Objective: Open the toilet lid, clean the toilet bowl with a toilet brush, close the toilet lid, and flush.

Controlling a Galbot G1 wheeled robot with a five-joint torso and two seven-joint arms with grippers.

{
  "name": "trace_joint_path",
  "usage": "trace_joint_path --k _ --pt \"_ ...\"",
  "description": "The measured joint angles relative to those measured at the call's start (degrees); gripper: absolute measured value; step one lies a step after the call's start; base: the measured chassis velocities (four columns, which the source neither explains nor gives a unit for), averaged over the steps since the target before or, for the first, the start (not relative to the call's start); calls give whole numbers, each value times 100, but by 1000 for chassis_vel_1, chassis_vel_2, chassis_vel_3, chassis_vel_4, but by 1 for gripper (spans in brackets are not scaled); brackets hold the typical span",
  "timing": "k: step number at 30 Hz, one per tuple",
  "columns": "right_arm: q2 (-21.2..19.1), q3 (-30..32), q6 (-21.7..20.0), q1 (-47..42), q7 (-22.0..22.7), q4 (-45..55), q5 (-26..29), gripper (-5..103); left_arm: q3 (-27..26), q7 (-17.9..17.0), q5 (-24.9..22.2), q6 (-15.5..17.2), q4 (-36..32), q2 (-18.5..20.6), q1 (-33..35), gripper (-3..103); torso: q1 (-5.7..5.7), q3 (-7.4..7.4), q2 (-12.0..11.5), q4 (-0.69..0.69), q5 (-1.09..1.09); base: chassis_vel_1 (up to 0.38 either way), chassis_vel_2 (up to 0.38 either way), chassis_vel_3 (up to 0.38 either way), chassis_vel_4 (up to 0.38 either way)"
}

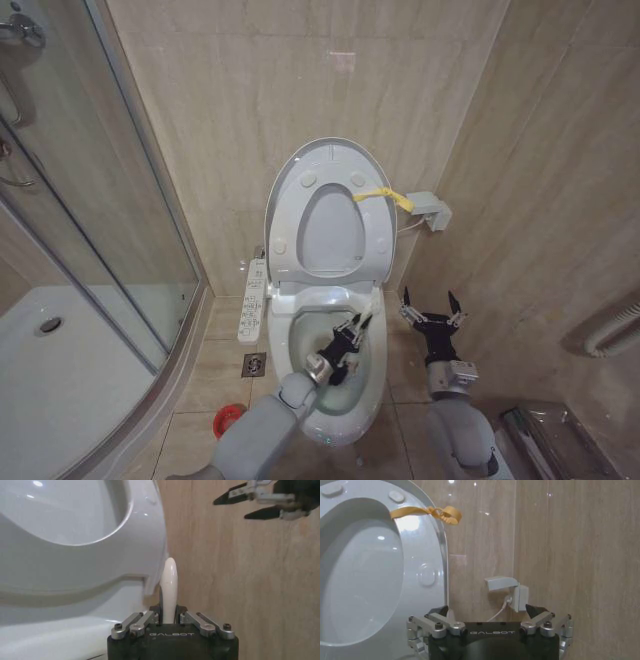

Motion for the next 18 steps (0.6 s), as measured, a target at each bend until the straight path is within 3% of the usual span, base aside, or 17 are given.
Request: trace_joint_path --k 9,18 --pt "0 0 0 0 0 0 0 100 12 -127 -118 130 -508 -4 -72 19 0 0 0 -2 1 0 0 0 0" --pt "0 0 0 0 1 0 0 100 1 -46 -4 25 -5 -34 53 19 0 -1 1 1 0 0 0 0 0"
